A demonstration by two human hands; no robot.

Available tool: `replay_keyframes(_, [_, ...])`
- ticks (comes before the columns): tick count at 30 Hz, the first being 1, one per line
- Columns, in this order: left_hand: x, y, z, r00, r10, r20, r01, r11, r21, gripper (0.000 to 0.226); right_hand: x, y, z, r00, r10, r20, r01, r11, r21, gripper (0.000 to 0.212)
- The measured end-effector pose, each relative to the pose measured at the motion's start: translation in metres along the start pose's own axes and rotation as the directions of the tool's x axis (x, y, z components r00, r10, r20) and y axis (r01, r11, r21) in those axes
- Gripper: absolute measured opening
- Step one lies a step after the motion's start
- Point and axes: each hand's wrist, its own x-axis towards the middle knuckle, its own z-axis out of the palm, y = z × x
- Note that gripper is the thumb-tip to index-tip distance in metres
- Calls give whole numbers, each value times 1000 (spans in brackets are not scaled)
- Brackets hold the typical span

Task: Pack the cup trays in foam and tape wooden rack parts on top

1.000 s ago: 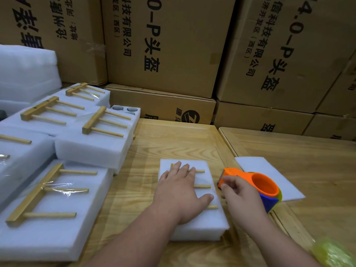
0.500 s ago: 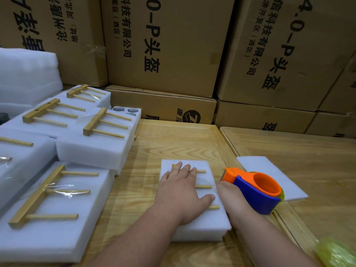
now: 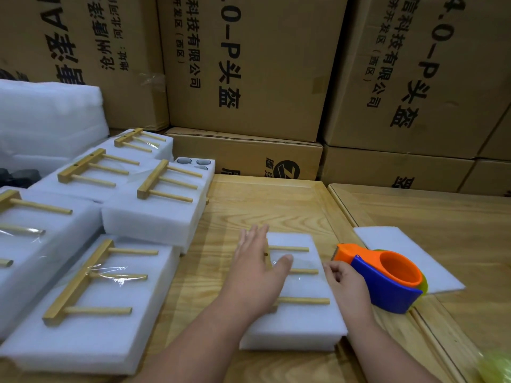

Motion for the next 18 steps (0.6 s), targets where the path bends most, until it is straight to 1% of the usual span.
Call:
replay_keyframes(1, [-5, -2, -2, 996, -67, -53, 63, 996, -64, 72, 0, 1, 0, 1000, -3, 2, 3, 1000, 4, 9])
replay_keyframes(2, [-10, -5, -3, 986, -153, -65, 142, 978, -156, 65, 0, 1, -1, 1000, -3, 1, 3, 1000, 4, 8])
replay_keyframes(4, [-22, -13, -2, 943, -332, -10, 308, 885, -350, 51, 0, 2, -2, 1000, -7, -3, 7, 1000, -5, 8])
replay_keyframes(5, [-29, -17, 0, 917, -399, 18, 371, 833, -410, 44, 1, 2, -1, 1000, -11, -7, 10, 1000, -10, 8])
replay_keyframes(6, [-36, -21, 0, 897, -441, 16, 405, 809, -426, 34, 0, 2, -1, 1000, -11, -12, 11, 1000, -20, 8])
replay_keyframes(7, [-42, -24, -1, 884, -467, -14, 421, 809, -410, 22, 1, 3, -1, 1000, -13, -14, 13, 1000, -22, 8])
replay_keyframes(8, [-47, -24, -4, 874, -485, -35, 435, 812, -389, 21, 1, 3, -1, 1000, -11, -15, 10, 1000, -28, 7])
replay_keyframes(9, [-52, -24, -6, 874, -485, -38, 436, 815, -382, 32, 1, 4, 0, 1000, -18, -20, 17, 999, -31, 6])
replay_keyframes(10, [-56, -22, -9, 876, -483, -16, 438, 806, -398, 37, 1, 3, 0, 1000, -21, -19, 20, 999, -44, 6])
replay_keyframes(12, [-64, -14, -16, 869, -492, 48, 461, 771, -440, 28, 2, 5, 0, 999, -39, -3, 39, 998, -49, 6])
replay_keyframes(13, [-67, -10, -19, 860, -504, 84, 482, 746, -460, 29, 2, 5, 1, 999, -44, 3, 44, 997, -58, 5])
replay_keyframes(15, [-69, -10, -21, 843, -515, 155, 515, 687, -512, 45, 0, 5, 0, 998, -68, 11, 69, 994, -88, 5])
replay_keyframes(18, [-74, -3, -27, 851, -477, 222, 511, 651, -562, 63, -1, 8, 3, 991, -122, 63, 129, 985, -116, 10])
